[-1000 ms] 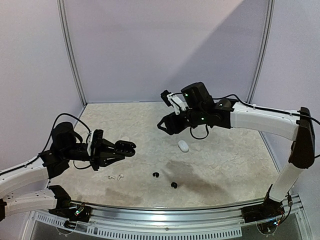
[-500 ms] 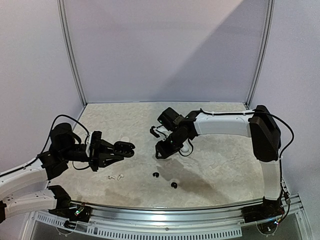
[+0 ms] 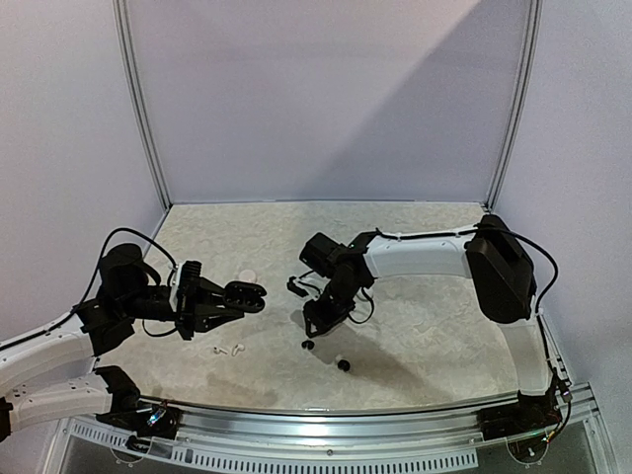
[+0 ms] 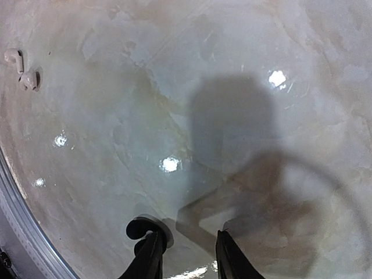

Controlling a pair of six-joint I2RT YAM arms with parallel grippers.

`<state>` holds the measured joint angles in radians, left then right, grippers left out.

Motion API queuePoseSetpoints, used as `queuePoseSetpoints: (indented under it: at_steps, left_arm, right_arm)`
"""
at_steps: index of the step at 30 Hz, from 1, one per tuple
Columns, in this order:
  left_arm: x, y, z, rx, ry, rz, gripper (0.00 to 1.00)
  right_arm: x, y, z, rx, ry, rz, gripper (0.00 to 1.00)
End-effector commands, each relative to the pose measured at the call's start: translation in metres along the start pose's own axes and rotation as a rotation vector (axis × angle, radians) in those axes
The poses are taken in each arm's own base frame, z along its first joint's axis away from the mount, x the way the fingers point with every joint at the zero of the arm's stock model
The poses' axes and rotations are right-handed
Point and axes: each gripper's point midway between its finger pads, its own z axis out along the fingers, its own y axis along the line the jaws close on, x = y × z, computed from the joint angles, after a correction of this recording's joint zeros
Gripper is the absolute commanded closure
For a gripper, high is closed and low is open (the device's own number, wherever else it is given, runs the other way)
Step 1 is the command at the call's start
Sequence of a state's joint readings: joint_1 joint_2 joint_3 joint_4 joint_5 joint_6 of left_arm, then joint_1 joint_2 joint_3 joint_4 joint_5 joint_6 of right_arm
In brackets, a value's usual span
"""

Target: Insert the wireless bluetooth earbuds into the charging case

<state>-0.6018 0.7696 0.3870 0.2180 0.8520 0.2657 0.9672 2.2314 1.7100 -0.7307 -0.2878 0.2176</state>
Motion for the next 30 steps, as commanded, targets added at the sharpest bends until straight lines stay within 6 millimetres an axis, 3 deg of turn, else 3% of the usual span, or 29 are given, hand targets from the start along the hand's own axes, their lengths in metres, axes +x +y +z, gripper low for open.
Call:
queuePoseSetpoints:
  at_steps: [1, 17, 24, 30]
  left_arm:
    - [0.005, -0.008, 0.001, 0.021, 0.007, 0.000, 1.00]
    - [0.005, -0.006, 0.002, 0.021, 0.010, 0.011, 1.00]
    - [0.007, -0.008, 0.001, 0.023, 0.017, 0.008, 1.00]
    - [0.007, -0.008, 0.001, 0.023, 0.020, 0.010, 1.00]
  right_arm:
    - [0.010, 0.007, 0.012, -0.021, 0.052, -0.023, 0.69]
    - [0.024, 0.025, 0.011, -0.059, 0.097, -0.050, 0.75]
    - [0.024, 0.031, 0.011, -0.081, 0.099, -0.052, 0.90]
    - [0.027, 0.036, 0.011, -0.107, 0.112, -0.044, 0.92]
